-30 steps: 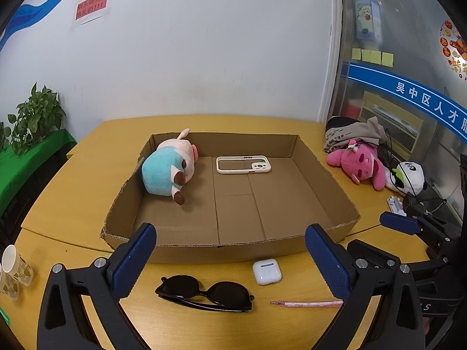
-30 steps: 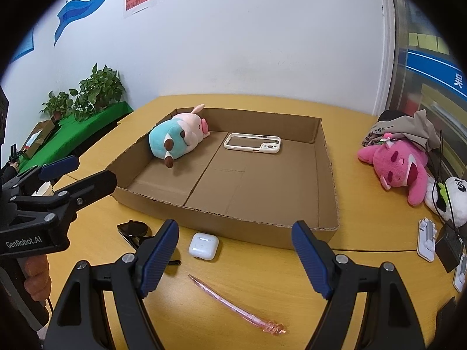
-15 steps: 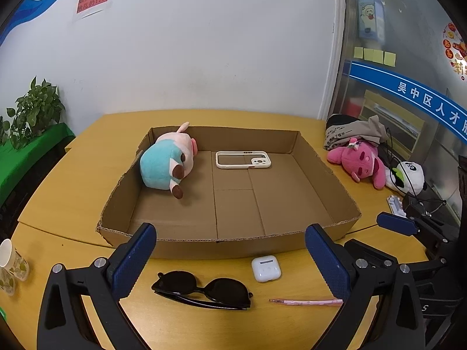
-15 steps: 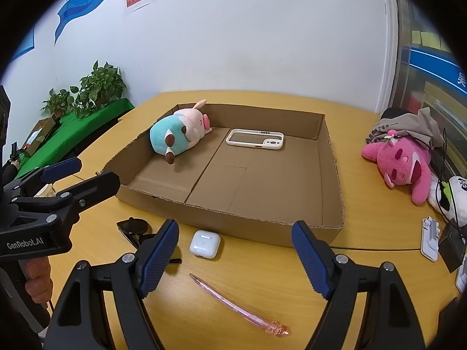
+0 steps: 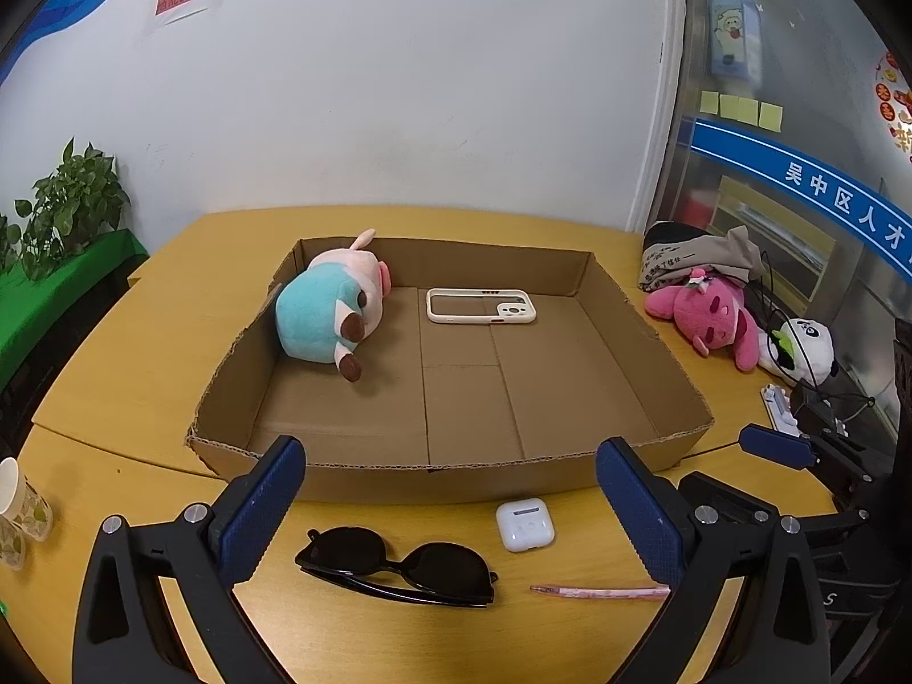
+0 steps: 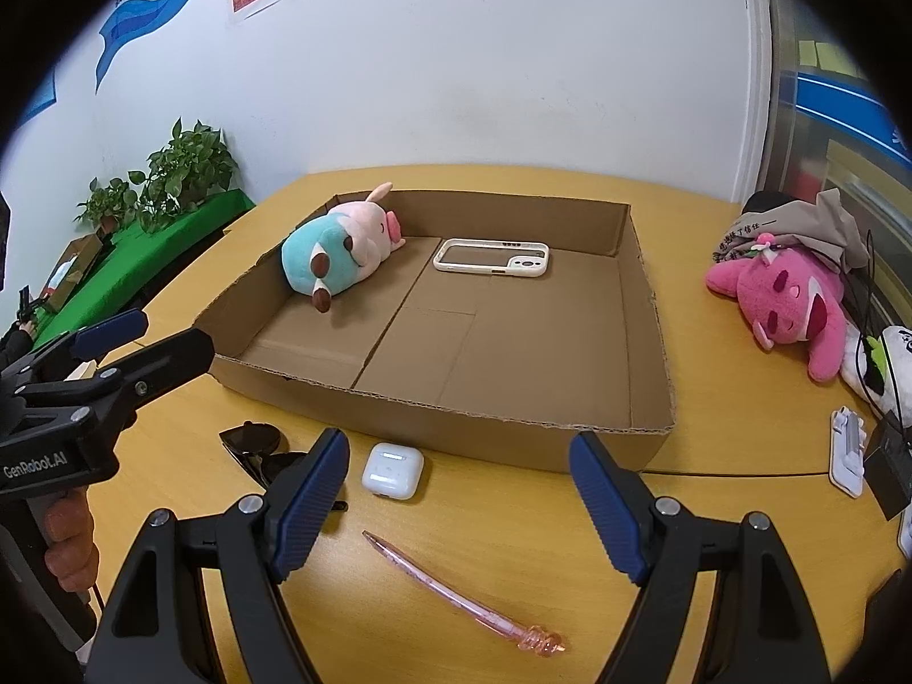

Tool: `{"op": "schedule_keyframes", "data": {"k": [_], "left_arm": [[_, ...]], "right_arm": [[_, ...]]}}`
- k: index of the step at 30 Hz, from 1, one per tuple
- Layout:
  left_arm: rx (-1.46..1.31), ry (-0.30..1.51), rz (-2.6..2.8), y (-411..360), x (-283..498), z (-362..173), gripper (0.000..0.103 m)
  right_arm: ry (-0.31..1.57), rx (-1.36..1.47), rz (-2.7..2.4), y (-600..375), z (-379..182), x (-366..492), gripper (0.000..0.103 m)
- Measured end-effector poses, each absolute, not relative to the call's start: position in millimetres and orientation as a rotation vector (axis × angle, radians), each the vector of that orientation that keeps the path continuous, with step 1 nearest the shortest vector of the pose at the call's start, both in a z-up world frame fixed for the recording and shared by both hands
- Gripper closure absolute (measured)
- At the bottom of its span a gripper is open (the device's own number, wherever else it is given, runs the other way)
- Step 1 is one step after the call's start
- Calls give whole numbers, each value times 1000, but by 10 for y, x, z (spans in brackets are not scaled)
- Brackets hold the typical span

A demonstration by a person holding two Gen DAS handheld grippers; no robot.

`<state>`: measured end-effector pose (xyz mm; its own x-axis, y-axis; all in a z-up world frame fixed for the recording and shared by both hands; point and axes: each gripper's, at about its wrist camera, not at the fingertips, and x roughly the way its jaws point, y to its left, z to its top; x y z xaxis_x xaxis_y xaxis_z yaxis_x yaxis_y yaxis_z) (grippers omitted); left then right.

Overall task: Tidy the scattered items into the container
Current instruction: 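Lower the right gripper toward the pink pen on the table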

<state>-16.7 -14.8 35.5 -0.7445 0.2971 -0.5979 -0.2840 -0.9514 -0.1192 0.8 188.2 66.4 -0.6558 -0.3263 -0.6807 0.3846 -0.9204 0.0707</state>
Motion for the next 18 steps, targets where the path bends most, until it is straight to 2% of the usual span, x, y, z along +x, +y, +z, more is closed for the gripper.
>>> {"op": "schedule_keyframes", "data": {"k": [18], "left_arm": [[-945, -14, 2672, -145, -182, 297, 0]], "right_arm": [[98, 988, -2530, 1902, 660, 28, 24]]}}
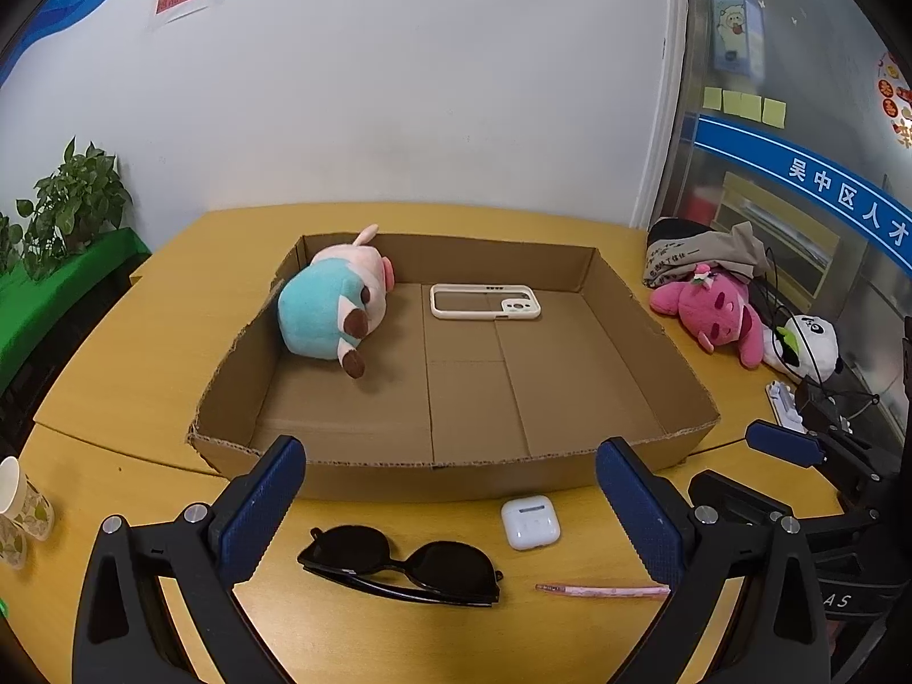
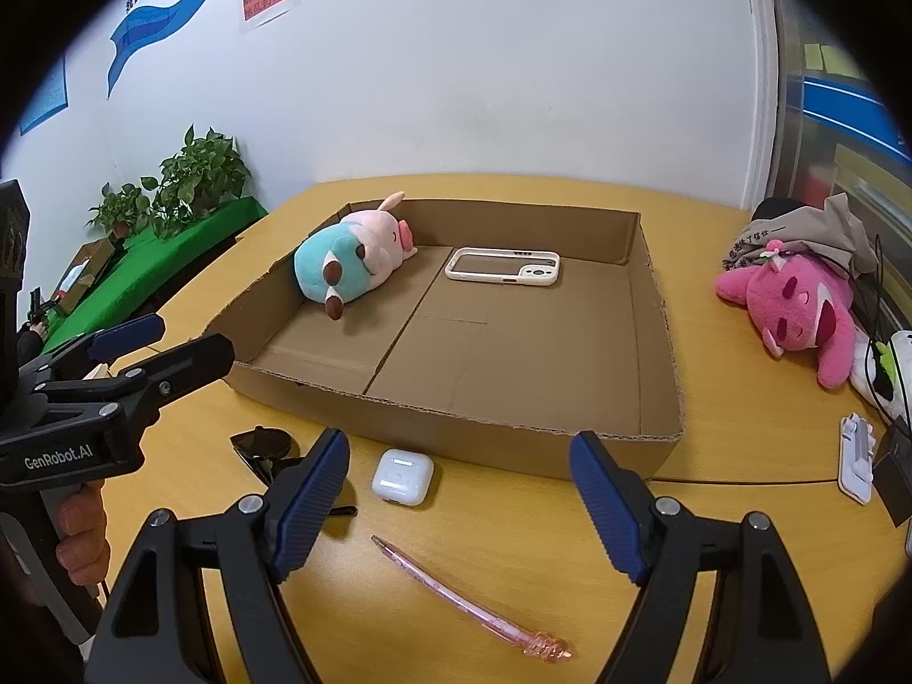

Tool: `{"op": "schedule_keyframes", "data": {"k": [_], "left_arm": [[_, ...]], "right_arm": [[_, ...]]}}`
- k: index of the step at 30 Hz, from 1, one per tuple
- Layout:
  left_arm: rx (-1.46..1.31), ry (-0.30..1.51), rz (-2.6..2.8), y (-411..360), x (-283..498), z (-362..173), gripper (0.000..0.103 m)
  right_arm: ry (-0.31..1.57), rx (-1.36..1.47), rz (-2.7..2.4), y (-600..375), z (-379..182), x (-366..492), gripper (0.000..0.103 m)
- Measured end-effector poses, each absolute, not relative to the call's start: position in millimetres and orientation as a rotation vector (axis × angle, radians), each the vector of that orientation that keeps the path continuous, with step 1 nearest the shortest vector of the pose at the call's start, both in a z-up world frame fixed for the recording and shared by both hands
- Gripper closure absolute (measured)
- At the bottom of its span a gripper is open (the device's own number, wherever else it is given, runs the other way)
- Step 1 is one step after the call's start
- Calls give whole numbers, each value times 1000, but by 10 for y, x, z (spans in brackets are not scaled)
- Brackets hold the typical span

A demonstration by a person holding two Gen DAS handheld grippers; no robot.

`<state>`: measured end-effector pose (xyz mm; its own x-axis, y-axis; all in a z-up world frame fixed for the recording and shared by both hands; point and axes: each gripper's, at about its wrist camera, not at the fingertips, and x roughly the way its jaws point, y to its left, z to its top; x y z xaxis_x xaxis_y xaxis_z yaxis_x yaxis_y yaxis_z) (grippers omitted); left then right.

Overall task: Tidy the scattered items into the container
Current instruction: 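Lower the right gripper toward the pink pen on the table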

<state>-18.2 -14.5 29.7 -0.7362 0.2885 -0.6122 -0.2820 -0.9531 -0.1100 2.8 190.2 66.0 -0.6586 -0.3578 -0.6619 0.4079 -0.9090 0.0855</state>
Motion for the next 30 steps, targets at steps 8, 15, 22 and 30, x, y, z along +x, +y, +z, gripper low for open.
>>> {"op": "schedule_keyframes", "data": {"k": [8, 15, 22, 30], "left_arm": [[-1135, -68, 2522, -125, -154, -90, 0], [-1279, -137, 2405, 25, -128, -421, 0], [-1350, -170, 2327, 114, -104, -546, 1], [-1428, -169, 2248, 272, -118, -707, 6]], "right_arm": [[140, 1141, -2472, 2220, 251, 72, 24], [243, 1342, -2363, 2330, -322, 34, 25], [360, 1334, -2274, 2206, -524, 219, 50], [425, 1305, -2223, 2048, -510, 628, 84]]}}
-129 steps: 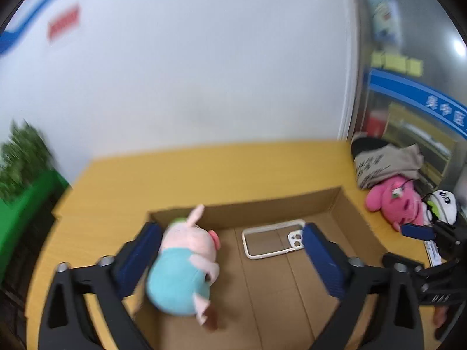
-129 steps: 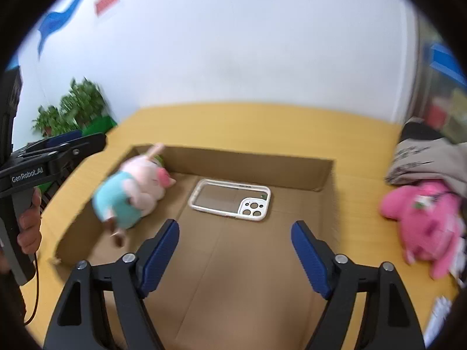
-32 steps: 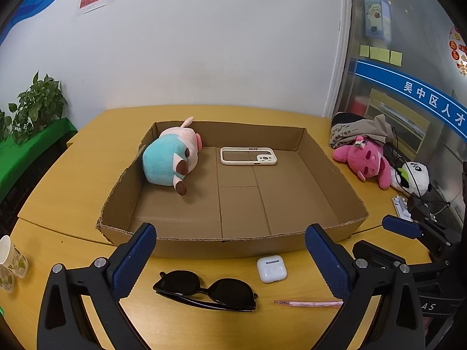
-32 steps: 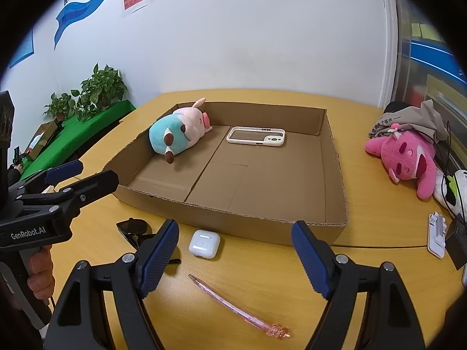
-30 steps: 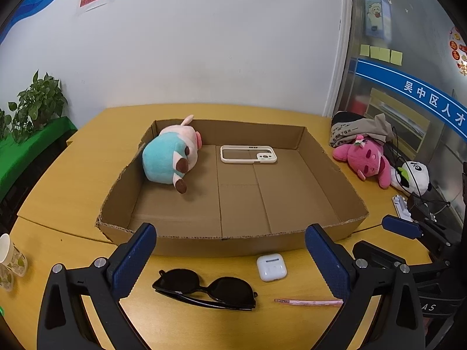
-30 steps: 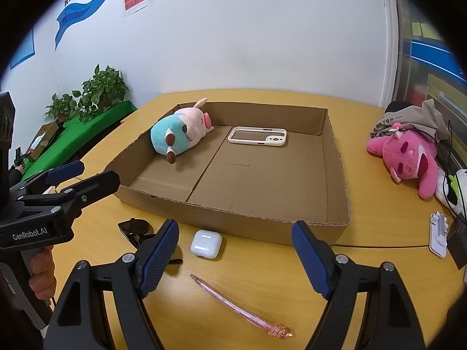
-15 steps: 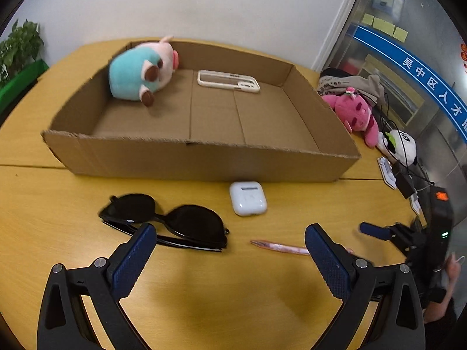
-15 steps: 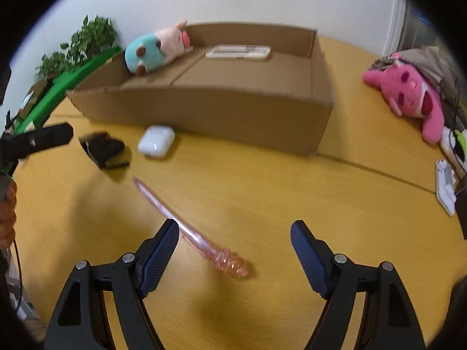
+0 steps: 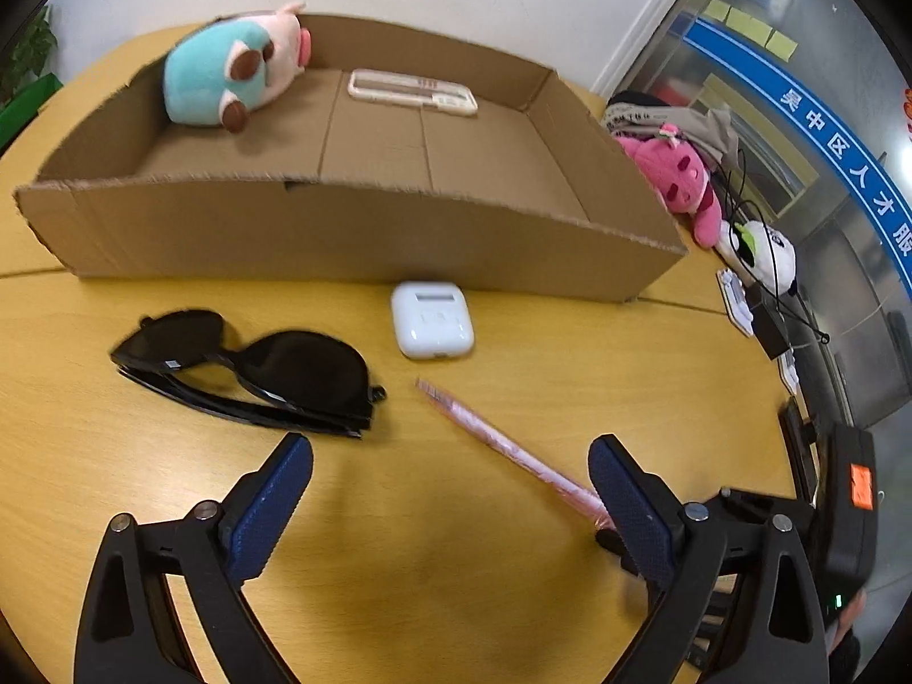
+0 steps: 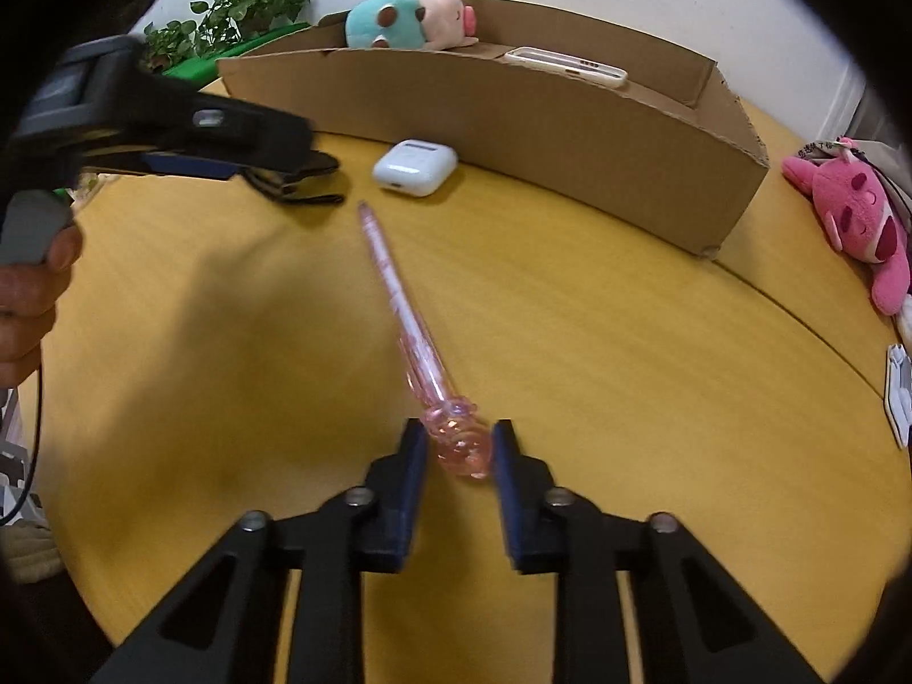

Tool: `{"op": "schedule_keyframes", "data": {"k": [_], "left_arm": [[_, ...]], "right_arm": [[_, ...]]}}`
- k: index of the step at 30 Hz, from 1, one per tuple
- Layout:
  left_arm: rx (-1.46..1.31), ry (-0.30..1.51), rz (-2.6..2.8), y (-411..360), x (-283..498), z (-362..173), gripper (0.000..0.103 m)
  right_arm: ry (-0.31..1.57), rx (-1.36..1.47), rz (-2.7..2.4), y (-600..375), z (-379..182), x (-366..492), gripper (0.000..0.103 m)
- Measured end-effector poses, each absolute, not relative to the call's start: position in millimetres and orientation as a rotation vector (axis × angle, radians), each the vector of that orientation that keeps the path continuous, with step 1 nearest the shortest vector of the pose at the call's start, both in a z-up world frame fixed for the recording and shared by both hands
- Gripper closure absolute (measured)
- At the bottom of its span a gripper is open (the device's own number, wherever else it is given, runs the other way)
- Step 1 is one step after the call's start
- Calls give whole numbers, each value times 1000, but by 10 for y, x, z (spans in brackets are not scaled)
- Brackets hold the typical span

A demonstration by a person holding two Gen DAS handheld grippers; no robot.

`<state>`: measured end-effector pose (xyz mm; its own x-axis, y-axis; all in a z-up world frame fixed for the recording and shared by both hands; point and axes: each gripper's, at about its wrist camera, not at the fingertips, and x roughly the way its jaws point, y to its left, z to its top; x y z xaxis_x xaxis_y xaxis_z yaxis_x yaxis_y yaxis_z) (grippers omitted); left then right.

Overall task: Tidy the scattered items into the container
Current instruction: 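Lower the right gripper toward the pink pen on the table, then close the right gripper on the pink pen's clip end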

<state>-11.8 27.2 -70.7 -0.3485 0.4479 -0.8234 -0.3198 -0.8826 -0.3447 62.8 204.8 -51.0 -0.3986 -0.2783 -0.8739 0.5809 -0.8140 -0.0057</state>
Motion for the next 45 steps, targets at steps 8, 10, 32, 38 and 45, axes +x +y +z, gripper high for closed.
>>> {"op": "schedule_keyframes", "data": {"k": [8, 10, 32, 38, 45], "left_arm": [[-1575, -264, 2143, 407, -163, -992, 25], [-1582, -272, 2148, 420, -158, -995, 27], [-1511, -352, 2087, 364, -157, -704, 98], [-1602, -420, 2099, 215, -143, -901, 20], [-1678, -500, 1933, 435, -246, -1126, 70]], "right_arm": [[336, 1308, -2183, 1928, -498, 919, 85], [310, 1299, -2161, 1922, -498, 1002, 85], [159, 1229, -2177, 1843, -321, 1020, 85], [101, 1288, -2231, 1961, -394, 886, 85], [59, 1196, -2226, 1959, -283, 939, 85]]}}
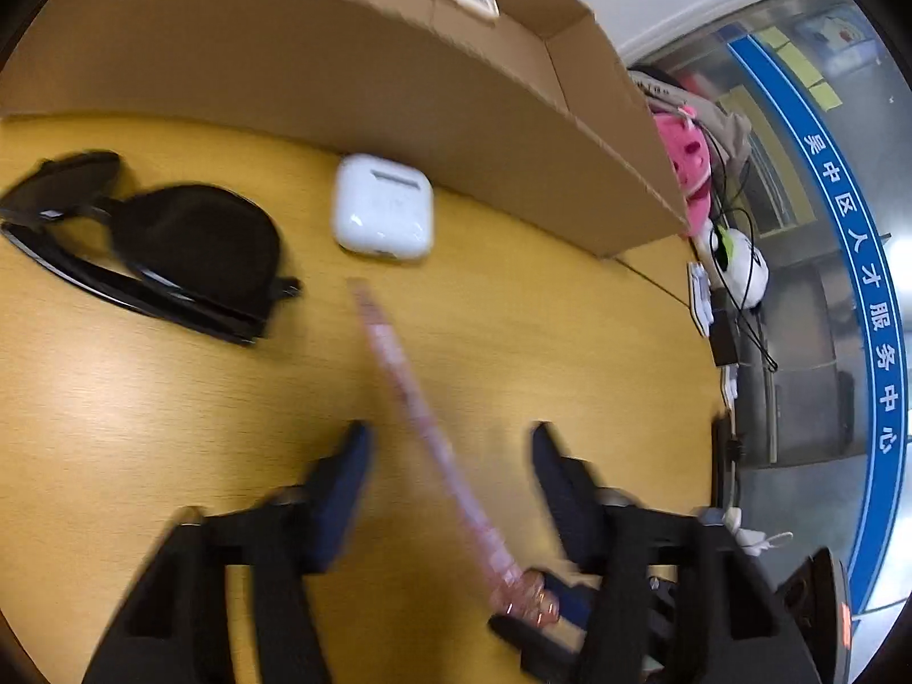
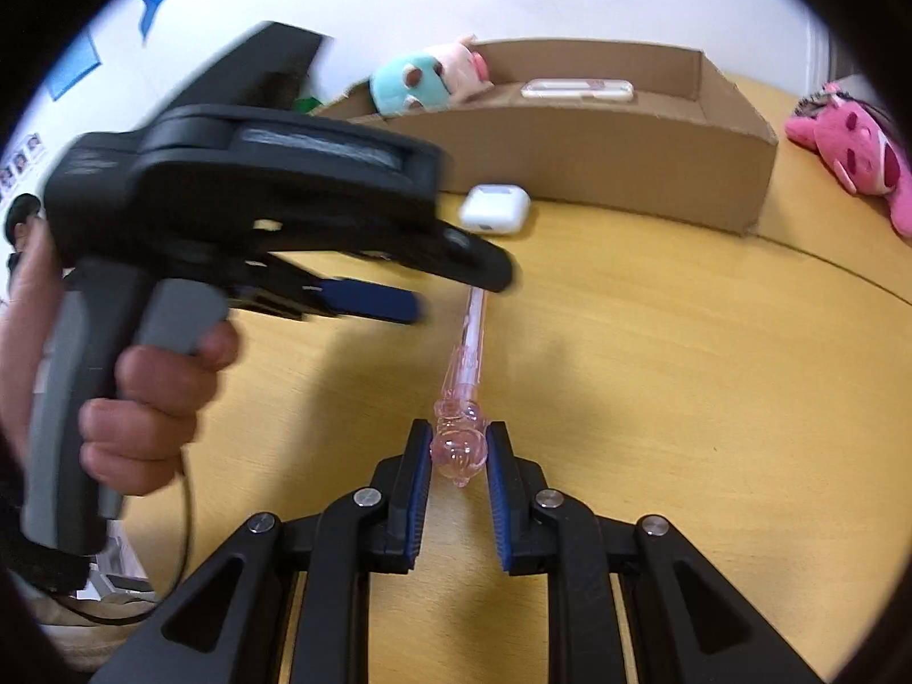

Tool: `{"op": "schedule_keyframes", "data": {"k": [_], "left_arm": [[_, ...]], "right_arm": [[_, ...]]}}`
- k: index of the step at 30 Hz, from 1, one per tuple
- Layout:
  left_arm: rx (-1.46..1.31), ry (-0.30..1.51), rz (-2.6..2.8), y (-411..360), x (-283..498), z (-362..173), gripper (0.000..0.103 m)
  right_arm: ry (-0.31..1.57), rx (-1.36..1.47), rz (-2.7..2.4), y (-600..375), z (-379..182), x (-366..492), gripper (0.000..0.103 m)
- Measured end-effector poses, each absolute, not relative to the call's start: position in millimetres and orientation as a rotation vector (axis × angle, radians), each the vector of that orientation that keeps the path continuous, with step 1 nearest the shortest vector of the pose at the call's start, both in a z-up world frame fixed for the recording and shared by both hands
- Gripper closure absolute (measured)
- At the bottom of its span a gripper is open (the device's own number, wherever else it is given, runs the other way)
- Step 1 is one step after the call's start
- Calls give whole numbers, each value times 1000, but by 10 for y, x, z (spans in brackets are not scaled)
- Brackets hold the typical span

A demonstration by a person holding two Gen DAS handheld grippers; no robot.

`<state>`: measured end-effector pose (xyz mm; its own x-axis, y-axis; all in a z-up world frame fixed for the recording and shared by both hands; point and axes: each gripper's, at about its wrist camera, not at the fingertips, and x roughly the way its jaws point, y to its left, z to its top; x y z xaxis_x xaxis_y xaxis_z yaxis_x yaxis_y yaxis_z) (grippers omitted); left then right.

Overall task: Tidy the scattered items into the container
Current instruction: 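Close the right gripper on the pink pen's clip end, then lift the pink pen with the right gripper and carry it over the box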

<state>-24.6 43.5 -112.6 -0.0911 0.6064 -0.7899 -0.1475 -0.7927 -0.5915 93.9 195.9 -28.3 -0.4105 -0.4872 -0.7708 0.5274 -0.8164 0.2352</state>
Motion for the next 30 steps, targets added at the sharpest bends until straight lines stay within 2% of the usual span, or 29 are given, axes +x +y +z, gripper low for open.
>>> {"op": "schedule_keyframes", "data": {"k": [1, 5, 15, 24, 30], "left_arm": [[-1683, -504, 1935, 443, -247, -1136, 85], [-1640, -517, 1935, 441, -258, -1045, 91], [-1466, -315, 2051, 650, -496, -365, 94], [-1203, -153, 2161, 986, -1234, 845, 94], [-1135, -102, 2162, 1230, -1683, 1298, 94]], "right_arm": [[64, 1181, -2225, 1951, -260, 954, 85], [78, 1210, -2215, 1940, -304, 916, 85], [0, 1221, -2172, 1859, -112, 564, 85], [-56, 1051, -2219, 1914, 807, -241, 85], [-77, 1000, -2257, 1999, 1292, -868, 85]]}}
